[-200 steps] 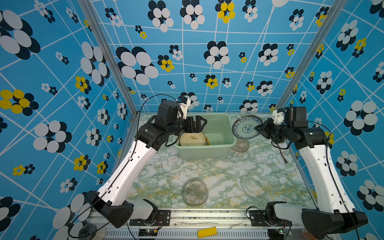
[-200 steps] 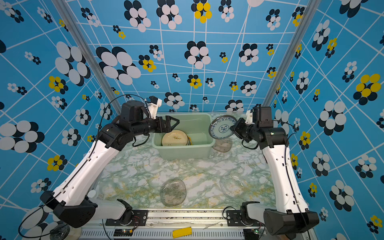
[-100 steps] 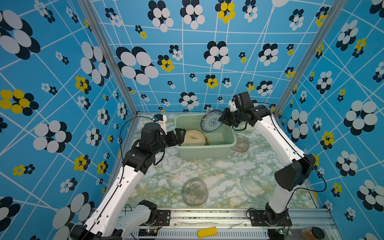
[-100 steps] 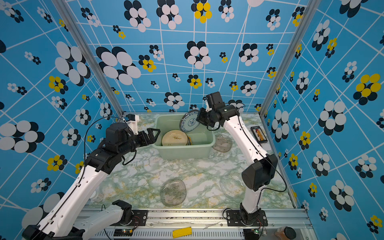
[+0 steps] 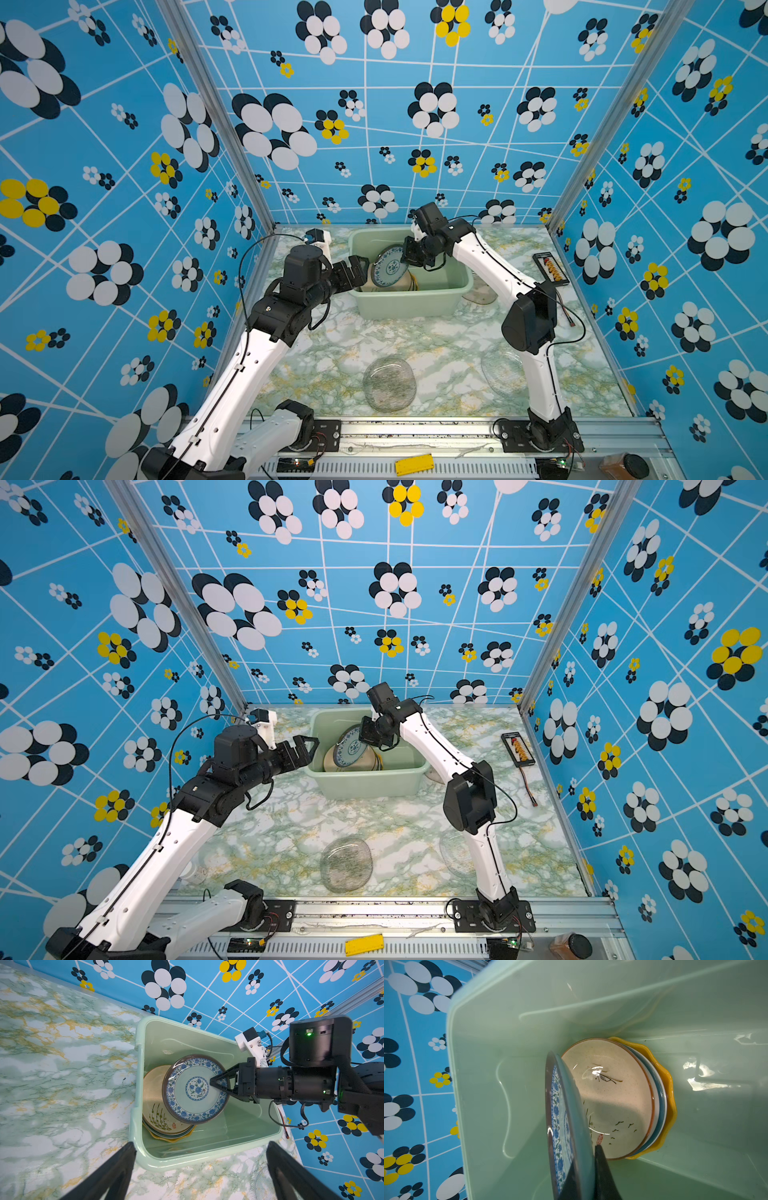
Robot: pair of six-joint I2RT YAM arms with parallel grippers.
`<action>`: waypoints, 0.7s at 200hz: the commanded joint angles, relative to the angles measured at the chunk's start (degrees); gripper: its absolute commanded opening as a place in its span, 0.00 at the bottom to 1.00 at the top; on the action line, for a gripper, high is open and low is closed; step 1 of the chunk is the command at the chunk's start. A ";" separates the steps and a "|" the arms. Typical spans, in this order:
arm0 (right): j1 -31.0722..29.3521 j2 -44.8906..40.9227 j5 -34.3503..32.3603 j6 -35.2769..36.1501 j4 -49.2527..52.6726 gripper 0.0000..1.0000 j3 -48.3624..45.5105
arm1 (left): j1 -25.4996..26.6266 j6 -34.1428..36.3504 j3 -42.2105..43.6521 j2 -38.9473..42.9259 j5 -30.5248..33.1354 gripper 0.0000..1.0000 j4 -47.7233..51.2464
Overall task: Place the plates into the plastic bin on the countertop
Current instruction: 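Lower the floral plate into the bin against the beige plate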
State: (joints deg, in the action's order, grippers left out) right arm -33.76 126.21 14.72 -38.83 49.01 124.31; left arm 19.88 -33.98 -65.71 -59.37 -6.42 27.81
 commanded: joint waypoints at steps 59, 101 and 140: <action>-0.08 2.38 2.59 -0.45 -5.36 0.00 -6.83 | -0.32 -1.74 0.07 -2.38 -1.15 0.99 -1.02; -0.08 3.81 2.92 -0.64 -6.32 0.01 -7.81 | -0.36 -1.98 0.19 -3.08 -1.41 0.99 -1.31; -0.08 5.20 3.03 -0.53 -6.48 0.04 -7.86 | -0.29 -2.32 -0.03 -3.46 -1.75 0.99 -1.40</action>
State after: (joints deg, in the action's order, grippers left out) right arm -33.74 129.75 17.54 -39.05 42.65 116.92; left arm 19.88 -35.62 -65.69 -62.33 -7.11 27.51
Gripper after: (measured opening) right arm 0.102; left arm 0.992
